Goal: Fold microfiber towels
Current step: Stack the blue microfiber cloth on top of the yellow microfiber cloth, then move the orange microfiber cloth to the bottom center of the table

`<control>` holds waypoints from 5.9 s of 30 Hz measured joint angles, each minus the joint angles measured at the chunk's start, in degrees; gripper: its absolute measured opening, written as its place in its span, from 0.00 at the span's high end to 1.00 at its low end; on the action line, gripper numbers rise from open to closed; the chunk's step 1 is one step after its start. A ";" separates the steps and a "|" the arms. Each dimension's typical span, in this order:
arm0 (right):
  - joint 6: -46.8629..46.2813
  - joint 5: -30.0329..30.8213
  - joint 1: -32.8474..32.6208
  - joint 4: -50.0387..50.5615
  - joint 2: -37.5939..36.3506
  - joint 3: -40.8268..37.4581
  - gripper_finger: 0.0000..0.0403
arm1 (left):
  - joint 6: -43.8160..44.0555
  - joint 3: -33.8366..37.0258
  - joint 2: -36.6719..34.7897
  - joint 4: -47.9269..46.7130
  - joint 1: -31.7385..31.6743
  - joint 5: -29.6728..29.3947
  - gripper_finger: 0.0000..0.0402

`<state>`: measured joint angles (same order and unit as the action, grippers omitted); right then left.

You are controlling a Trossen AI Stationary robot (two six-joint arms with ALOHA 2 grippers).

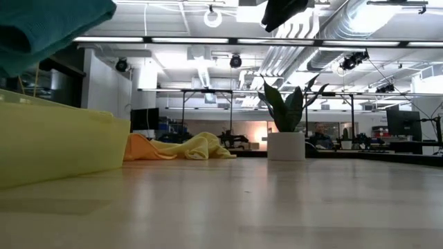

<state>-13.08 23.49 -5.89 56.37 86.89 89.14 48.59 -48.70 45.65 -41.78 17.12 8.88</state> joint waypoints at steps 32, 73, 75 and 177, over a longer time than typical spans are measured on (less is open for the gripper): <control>-6.53 -0.04 0.28 -0.04 0.00 -0.02 0.44 | -0.70 5.70 -14.20 -0.56 2.85 -6.74 1.00; -10.52 2.16 0.31 0.63 0.04 -0.02 0.44 | 24.05 38.68 -12.85 29.16 -2.84 4.88 1.00; -11.13 2.11 0.31 0.61 0.04 -0.02 0.44 | 22.57 38.97 -12.74 26.69 -3.71 4.86 1.00; -20.15 -2.44 2.09 -61.77 -19.41 -47.65 0.44 | -27.80 7.84 15.62 27.28 -44.96 -10.21 0.95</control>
<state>-33.23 21.05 -3.80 -5.40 67.48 41.49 20.79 -40.86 61.26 -14.49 -27.84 -1.33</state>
